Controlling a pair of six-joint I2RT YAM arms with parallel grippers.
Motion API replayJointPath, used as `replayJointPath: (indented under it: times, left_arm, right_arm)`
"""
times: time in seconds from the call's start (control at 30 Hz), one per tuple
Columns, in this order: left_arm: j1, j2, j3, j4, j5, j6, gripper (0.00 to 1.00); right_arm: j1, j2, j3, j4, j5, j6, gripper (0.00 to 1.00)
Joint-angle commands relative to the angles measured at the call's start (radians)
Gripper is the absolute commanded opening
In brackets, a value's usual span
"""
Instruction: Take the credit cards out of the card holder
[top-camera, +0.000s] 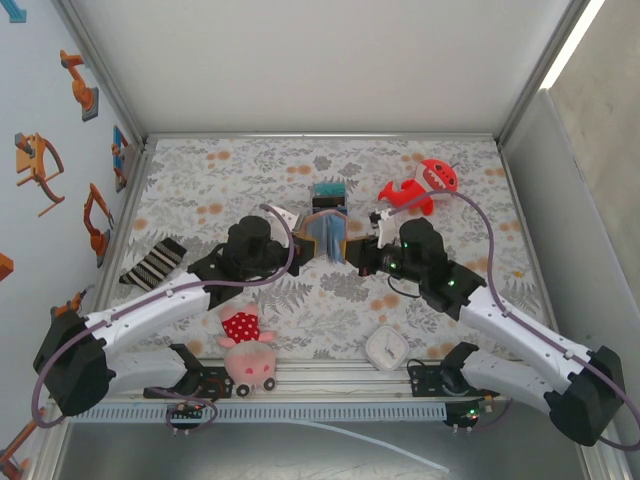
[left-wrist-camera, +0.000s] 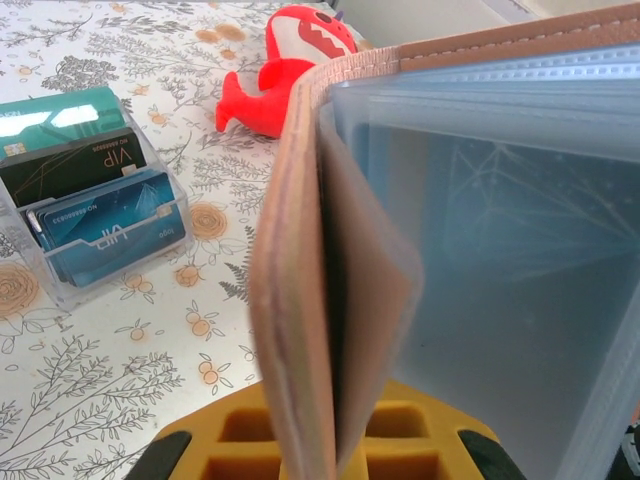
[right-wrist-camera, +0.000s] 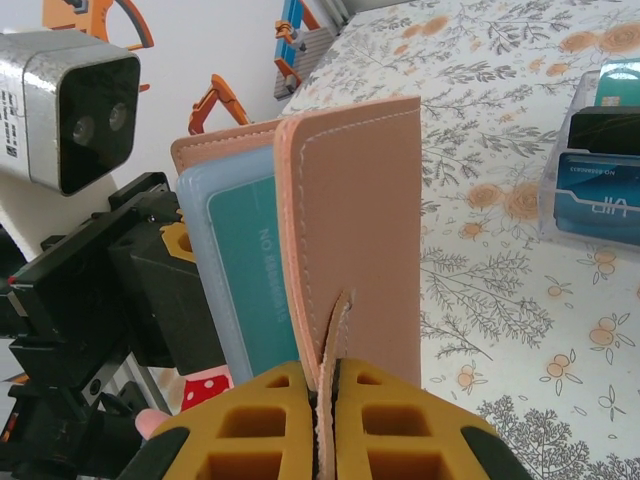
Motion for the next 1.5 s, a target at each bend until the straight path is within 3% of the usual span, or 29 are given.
replayJointPath:
  times: [0.0,0.2,0.43,1.07,1.3,1.47]
  left_arm:
    - [0.021,-0.034,-0.044,0.050,0.064,-0.022,0.00]
    - [0.118,-0.071,-0.108,0.165,0.270,-0.105,0.00]
    - [0.133,-0.056,-0.109,0.246,0.386,-0.155,0.00]
    - [0.137,-0.021,-0.083,0.247,0.433,-0.183,0.00]
    - [0.136,-0.016,-0.082,0.252,0.444,-0.189,0.00]
    - [0.137,-0.020,-0.080,0.256,0.453,-0.193,0.00]
  right_arm:
    - [0.012,-0.001,0.048,0.007,0.008,-0.022,0.00]
    - [0.012,-0.007,0.053,-0.006,0.014,-0.040,0.00]
    - [0.012,-0.001,0.048,0.037,-0.016,-0.043,0.00]
    - [0.011,-0.040,0.046,0.020,0.013,-0.062,0.27]
    - [0.012,-0.031,0.042,0.012,0.026,-0.066,0.48]
    - [0.012,-0.026,0.039,0.007,0.037,-0.071,0.53]
